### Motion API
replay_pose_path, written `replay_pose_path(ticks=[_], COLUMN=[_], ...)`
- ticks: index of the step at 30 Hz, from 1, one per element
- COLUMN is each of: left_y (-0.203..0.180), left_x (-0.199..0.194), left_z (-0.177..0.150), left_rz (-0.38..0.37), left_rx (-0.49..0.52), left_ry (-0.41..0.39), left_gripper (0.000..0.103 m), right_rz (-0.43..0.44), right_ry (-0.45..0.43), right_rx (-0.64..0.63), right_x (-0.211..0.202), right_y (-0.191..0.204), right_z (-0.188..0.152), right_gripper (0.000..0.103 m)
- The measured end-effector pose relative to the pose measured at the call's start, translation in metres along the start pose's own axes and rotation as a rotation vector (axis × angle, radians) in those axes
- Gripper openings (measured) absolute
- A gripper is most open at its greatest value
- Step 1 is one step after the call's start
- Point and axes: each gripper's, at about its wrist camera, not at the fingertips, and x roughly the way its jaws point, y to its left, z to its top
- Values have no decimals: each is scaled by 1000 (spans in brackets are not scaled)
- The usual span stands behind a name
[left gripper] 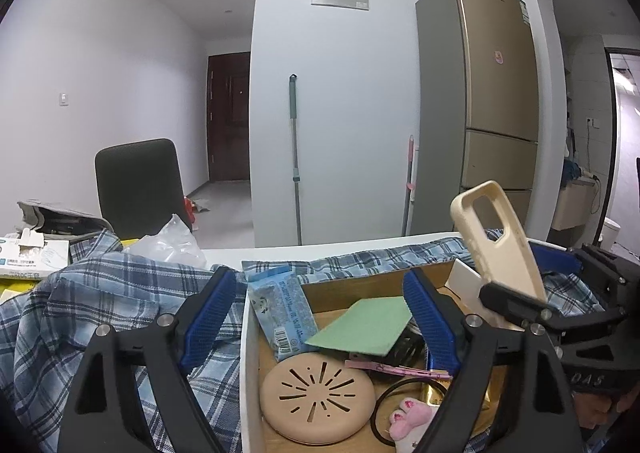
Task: Organize soft objects
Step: 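Carry the green cloth and phone case over the box with both tools, then lower the cloth and phone case into the box and open both tools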
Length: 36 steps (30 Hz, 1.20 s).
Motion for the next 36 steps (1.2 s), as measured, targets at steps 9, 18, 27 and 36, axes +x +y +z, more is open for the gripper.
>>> replay_pose_path(ticks=[9, 18, 27, 36], left_y=[-1, 0, 0, -4], left_x=[-4, -7, -1, -27], left_z=[0, 0, 1, 46], left_rz=[9, 26, 10, 8], left_rx=[2, -2, 2, -25], left_ry=[-14, -23, 14, 117], left_gripper=[87, 87, 87, 87], right_rz=[24, 12, -17, -46], right_ry=[-11, -20, -3, 103], right_rx=[-43, -25, -15, 4], right_x=[-3, -5, -3, -26], right_y=[8, 5, 3, 11], right_z=[-1, -1, 1, 32], right_gripper=[87, 87, 91, 91])
